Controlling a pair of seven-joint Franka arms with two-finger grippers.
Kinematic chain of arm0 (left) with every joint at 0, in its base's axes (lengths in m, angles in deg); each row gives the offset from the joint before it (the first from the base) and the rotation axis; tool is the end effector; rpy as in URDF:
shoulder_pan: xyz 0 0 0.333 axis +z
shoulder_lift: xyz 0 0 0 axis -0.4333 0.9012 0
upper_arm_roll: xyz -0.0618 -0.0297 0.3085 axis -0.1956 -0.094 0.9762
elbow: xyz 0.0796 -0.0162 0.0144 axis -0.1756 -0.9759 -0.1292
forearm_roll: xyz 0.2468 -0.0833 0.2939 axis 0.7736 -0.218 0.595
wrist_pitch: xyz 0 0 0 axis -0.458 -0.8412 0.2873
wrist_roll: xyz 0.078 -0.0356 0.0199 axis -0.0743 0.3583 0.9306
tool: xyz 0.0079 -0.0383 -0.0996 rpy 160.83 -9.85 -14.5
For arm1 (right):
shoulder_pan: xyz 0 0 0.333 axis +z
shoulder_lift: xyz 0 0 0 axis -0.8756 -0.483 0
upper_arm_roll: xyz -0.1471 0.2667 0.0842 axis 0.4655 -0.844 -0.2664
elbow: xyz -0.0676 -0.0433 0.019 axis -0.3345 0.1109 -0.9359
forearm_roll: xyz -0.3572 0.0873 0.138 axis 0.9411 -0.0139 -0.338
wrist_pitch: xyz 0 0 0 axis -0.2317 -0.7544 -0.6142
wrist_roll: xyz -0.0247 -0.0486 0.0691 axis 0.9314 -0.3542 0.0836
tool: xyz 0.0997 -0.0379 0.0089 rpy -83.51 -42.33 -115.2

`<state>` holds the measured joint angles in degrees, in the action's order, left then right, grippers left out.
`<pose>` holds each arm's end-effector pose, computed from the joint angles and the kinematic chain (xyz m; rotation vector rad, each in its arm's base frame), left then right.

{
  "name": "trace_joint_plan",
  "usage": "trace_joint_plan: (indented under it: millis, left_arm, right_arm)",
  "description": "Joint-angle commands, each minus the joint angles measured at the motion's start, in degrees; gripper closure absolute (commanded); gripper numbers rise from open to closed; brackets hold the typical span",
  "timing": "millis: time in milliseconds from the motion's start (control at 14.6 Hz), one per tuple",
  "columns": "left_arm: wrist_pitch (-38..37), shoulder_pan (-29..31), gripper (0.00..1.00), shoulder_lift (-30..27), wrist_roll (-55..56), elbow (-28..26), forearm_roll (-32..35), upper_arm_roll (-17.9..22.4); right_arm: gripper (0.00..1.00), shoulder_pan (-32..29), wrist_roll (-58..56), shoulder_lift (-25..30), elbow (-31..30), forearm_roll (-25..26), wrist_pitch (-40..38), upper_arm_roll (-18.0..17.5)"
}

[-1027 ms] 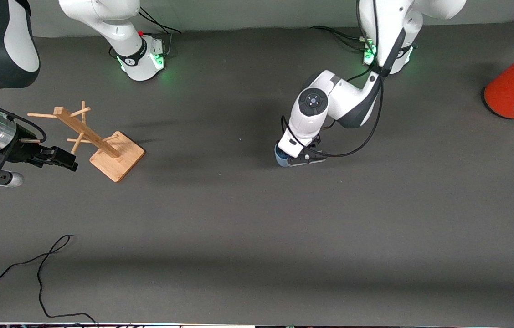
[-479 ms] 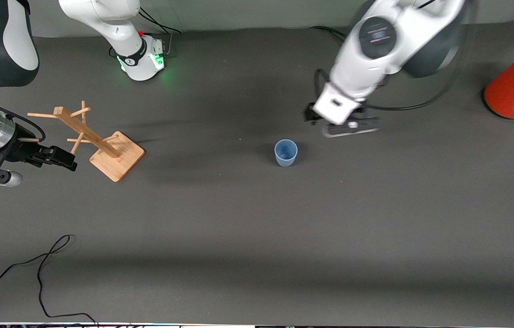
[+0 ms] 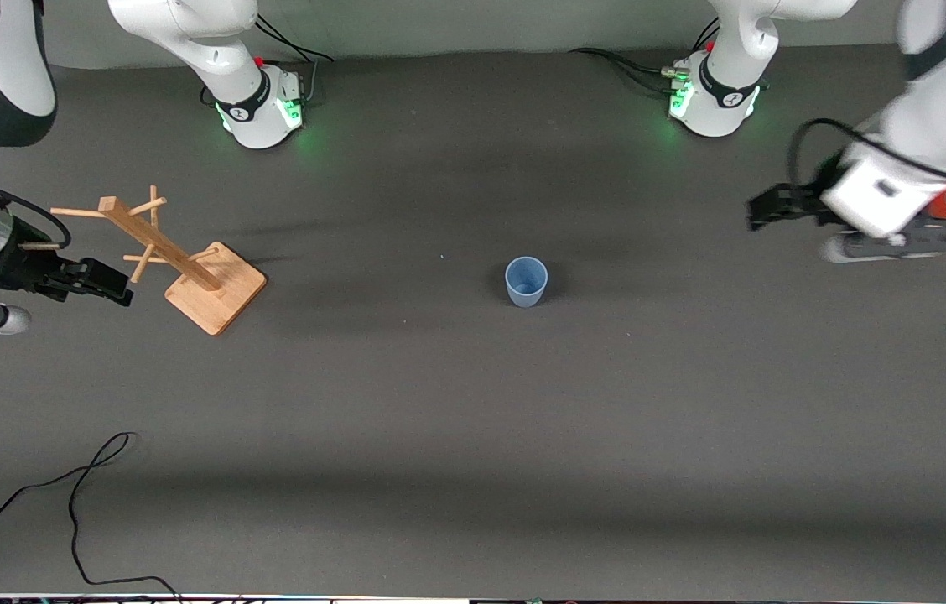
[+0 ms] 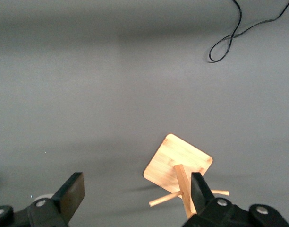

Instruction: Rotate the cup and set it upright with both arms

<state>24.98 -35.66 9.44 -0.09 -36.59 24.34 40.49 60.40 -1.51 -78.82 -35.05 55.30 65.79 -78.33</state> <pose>0.5277 -0.0657 0.5740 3.0443 0.1224 -0.1942 0.5856 0.0142 0.5733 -3.1322 0.1774 -0.0154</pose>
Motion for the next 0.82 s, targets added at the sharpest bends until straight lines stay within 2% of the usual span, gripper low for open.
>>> trace_joint_plan:
  millis: [0,205,342,753]
  left_arm:
    - [-0.97,2.42,0.0,1.06,-3.61,3.32,1.72,-1.04]
    - [-0.17,3.56,0.0,2.38,-4.05,5.7,4.72,-1.48]
    - [-1.14,5.58,0.0,2.48,-9.65,6.67,4.72,-2.53]
    - [-1.32,5.59,0.0,2.3,-11.17,6.5,5.77,-2.36]
  right_arm:
    - [0.0,-0.16,-1.68,0.32,2.73,0.22,-3.27,-0.11]
    - [0.0,-0.07,-1.24,-0.03,3.17,0.4,-3.1,-0.37]
    - [0.0,-0.07,-1.15,0.06,3.26,0.31,-3.19,-0.37]
    - [0.0,-0.07,-1.77,0.14,3.34,0.31,-3.54,-0.11]
